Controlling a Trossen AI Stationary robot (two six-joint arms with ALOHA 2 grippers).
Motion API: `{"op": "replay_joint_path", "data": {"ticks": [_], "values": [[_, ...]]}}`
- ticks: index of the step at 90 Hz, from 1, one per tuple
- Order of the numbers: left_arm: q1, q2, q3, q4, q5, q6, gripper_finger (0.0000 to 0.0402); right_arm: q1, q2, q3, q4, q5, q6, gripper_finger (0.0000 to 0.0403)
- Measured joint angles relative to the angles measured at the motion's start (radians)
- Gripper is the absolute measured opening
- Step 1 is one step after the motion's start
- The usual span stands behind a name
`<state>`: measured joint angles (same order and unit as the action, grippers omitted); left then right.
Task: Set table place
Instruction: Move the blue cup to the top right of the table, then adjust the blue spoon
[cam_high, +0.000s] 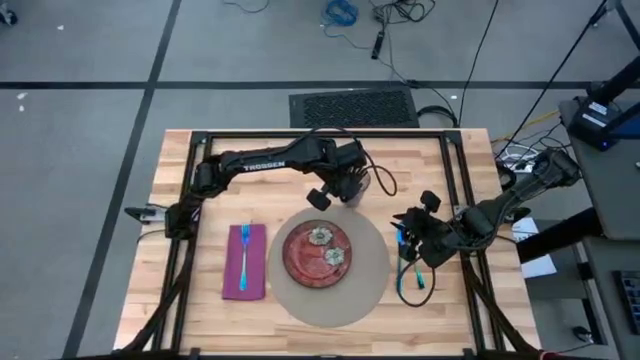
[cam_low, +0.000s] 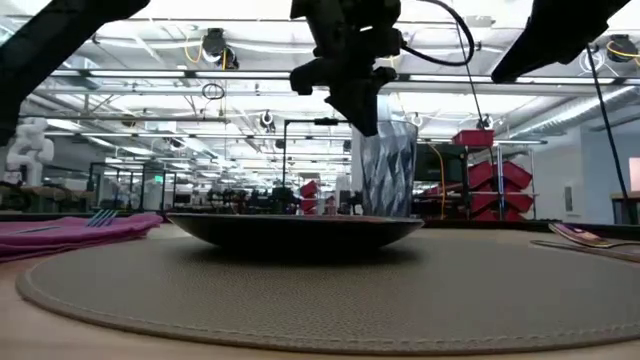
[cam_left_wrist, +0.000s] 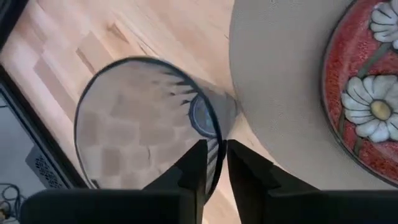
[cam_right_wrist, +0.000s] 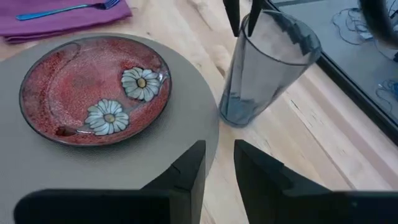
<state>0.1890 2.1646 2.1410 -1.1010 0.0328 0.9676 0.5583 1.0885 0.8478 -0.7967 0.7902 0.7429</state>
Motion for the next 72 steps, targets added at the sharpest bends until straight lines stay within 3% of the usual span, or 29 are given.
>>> {"op": "replay_joint_path", "data": {"ticks": [72], "values": [[-0.055, -0.001, 0.0, -0.007, -0.102, -0.009, 0.005, 0.0, 0.0, 0.0, 0.01, 0.0, 0.001, 0.0073]]}}
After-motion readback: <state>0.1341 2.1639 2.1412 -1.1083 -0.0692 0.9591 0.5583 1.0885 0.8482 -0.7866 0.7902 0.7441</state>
